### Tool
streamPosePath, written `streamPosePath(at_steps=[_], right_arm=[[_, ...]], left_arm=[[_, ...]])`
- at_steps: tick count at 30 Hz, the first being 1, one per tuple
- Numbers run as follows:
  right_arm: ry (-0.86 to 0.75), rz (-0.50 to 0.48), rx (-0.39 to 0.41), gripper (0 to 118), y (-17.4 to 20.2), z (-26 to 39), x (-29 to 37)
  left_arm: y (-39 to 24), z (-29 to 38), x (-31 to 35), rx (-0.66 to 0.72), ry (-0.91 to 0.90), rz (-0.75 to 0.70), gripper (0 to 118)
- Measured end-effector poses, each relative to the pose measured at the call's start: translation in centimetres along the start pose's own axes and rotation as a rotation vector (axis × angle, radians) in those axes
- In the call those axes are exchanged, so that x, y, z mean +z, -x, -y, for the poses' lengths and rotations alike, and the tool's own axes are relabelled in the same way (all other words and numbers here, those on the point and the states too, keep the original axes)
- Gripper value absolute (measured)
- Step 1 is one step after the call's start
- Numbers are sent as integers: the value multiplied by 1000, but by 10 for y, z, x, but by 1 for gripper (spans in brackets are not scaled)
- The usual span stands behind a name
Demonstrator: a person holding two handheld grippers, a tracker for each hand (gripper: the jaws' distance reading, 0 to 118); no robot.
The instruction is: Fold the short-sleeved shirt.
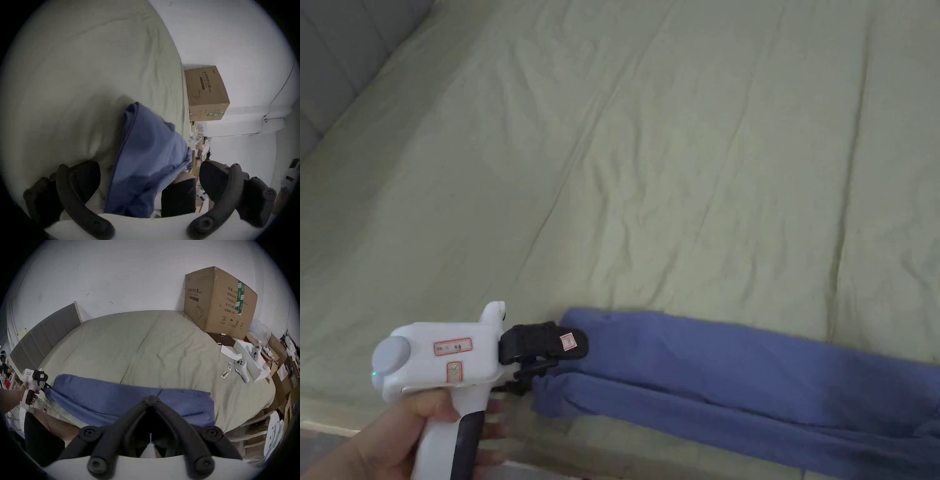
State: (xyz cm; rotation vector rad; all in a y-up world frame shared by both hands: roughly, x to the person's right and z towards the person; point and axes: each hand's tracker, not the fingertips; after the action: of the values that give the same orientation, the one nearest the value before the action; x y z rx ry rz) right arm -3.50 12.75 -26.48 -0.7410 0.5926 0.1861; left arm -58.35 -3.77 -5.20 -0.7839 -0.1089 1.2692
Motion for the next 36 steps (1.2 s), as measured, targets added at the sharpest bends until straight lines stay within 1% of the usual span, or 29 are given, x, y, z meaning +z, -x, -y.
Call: streamPosePath(at_steps=[2, 4, 5, 7, 8, 9, 10, 11, 12, 13, 14, 15, 16, 17, 18, 21, 23, 25, 28, 30, 32, 33, 34, 35, 36], right_arm=[[13, -11, 4, 0, 4, -2, -6], [27, -24, 3, 0, 8, -4, -14], [31, -30, 2, 0, 11, -5, -17], [40, -49, 3, 0, 16, -8, -24], [38, -58, 6, 0, 20, -9, -24], [34, -71, 13, 0, 23, -11, -23], [29, -81, 24, 0, 27, -12, -23], [26, -84, 38, 0, 28, -13, -23], [24, -85, 52, 0, 30, -14, -21], [19, -88, 67, 0, 31, -15, -19], [15, -88, 75, 0, 31, -14, -17], [11, -86, 80, 0, 30, -13, -14], [7, -87, 83, 0, 28, -12, -11], [3, -88, 81, 0, 26, -11, -7], [1, -87, 77, 0, 24, -10, -5], [0, -81, 59, 0, 15, -5, 0], [-2, -83, 43, 0, 11, -2, 4], [-10, -94, 31, 0, 8, 1, 8], [-27, -111, 20, 0, 4, 4, 12], [-37, -129, 7, 0, 1, 7, 14], [-51, -143, -3, 0, -3, 10, 16], [-56, -150, -9, 0, -4, 11, 17], [-61, -162, -18, 0, -7, 12, 17], [-62, -173, -28, 0, -9, 14, 17], [-59, -184, -39, 0, -11, 16, 15]], left_arm=[[-9, -7, -7, 3, 3, 73, 118], [-16, -8, -19, -3, 10, 77, 118], [-21, -8, -25, -48, 26, 76, 118], [-28, -9, -34, -160, 52, 19, 116], [-30, -9, -38, -185, 72, 39, 114], [-30, -10, -40, -158, 77, 53, 108], [-28, -11, -44, -141, 78, 47, 82], [-28, -11, -49, -125, 69, -67, 24], [-26, -9, -52, -141, 49, -193, 5], [-21, -13, -53, -124, 65, -198, 5], [-15, -15, -54, -95, 101, -91, 5], [-21, -18, -51, -117, 92, -103, 5], [-28, -21, -45, -186, 80, -150, 5], [-35, -23, -41, -211, 88, -161, 5], [-40, -22, -37, -192, 89, -145, 5], [-54, -32, -14, -190, 80, -181, 5], [-66, -31, 6, -196, 62, -266, 5], [-63, -41, 34, -151, 30, -327, 5], [-60, -47, 76, -36, -33, -452, 5], [-69, -45, 95, -13, -31, -539, 5], [-93, -38, 98, -29, -6, -592, 5], [-106, -34, 94, -19, 7, -586, 5], [-118, -29, 90, 3, -9, -615, 5], [-129, -24, 82, 62, -34, -669, 5], [-140, -19, 72, 91, -22, -692, 5]])
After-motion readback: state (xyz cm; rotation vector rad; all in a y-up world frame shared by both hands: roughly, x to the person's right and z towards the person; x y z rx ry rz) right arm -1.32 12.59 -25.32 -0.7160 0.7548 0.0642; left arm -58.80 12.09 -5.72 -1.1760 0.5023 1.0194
